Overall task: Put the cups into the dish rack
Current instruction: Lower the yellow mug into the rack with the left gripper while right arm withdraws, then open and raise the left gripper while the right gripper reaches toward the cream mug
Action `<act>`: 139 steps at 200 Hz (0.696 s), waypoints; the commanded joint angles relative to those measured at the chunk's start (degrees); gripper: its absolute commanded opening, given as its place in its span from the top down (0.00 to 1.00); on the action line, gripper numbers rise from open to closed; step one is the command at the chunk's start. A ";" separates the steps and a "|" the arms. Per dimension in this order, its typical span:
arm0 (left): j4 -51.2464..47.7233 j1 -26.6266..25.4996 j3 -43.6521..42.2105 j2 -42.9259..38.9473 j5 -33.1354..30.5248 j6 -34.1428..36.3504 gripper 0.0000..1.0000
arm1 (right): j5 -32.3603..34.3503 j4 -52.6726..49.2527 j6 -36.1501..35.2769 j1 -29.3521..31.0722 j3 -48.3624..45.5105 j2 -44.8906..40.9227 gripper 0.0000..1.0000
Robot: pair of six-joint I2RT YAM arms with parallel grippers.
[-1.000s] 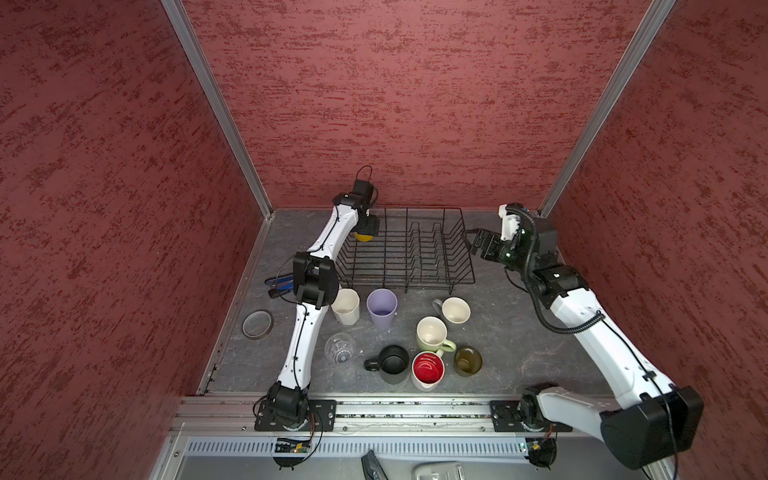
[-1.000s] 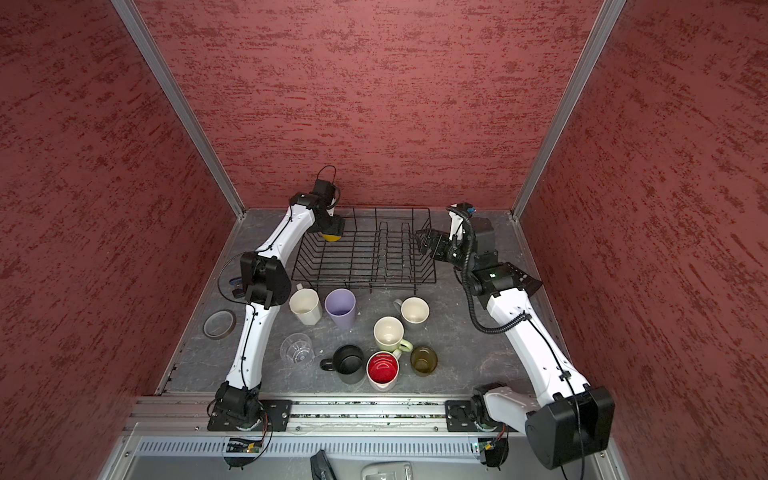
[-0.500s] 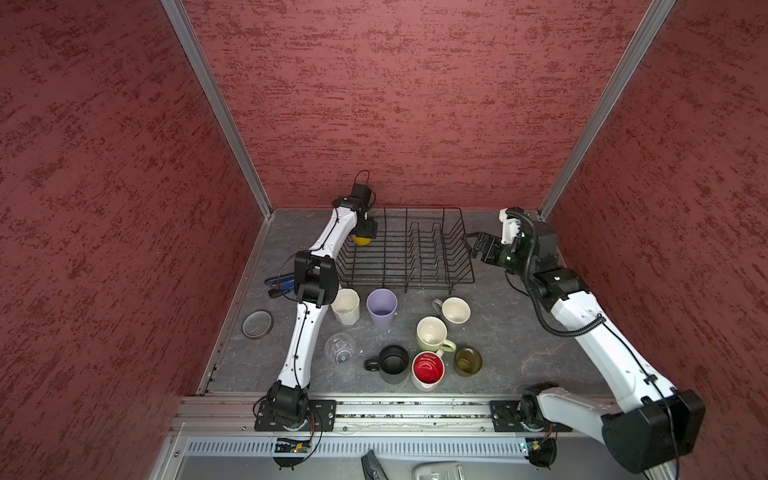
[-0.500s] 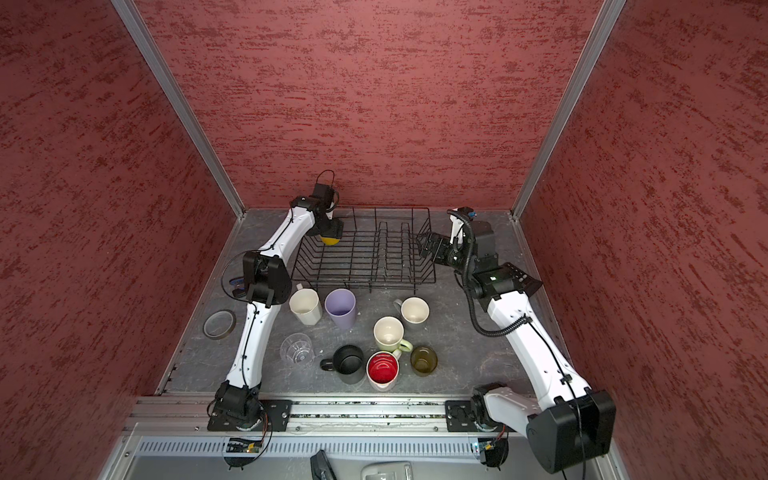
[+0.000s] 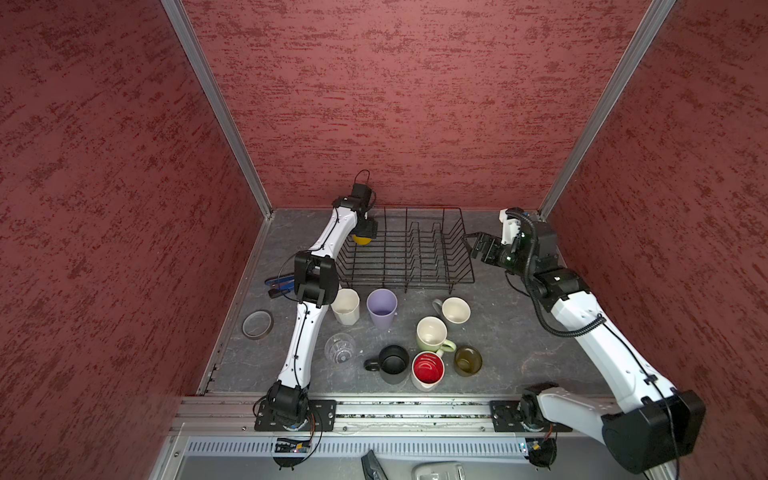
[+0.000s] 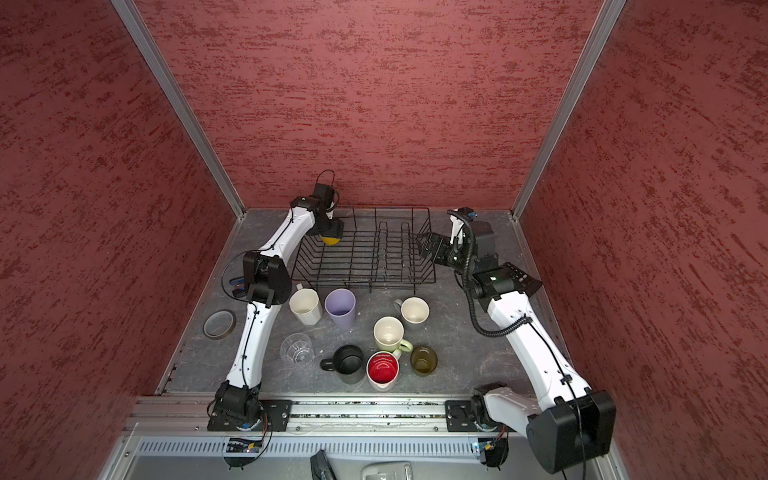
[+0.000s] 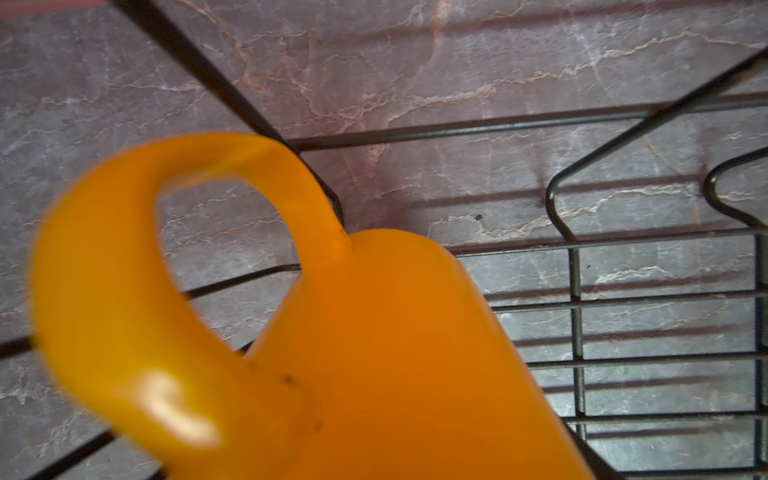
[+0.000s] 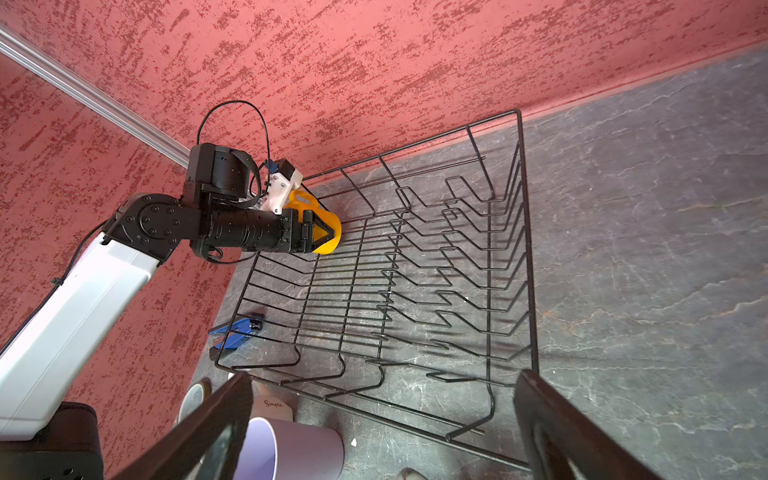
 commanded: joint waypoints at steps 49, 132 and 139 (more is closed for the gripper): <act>1.16 0.16 1.84 -1.75 1.39 -0.26 0.04 | 0.09 0.26 0.65 -0.31 -0.21 -0.49 0.01; 1.19 -0.08 -0.90 -10.86 1.29 -1.69 0.00 | 3.72 -9.51 -2.29 -0.26 2.54 1.13 0.05; 2.16 -0.24 -2.40 -12.67 1.42 -1.83 0.01 | 4.09 -11.02 -2.72 -0.28 2.54 1.22 0.06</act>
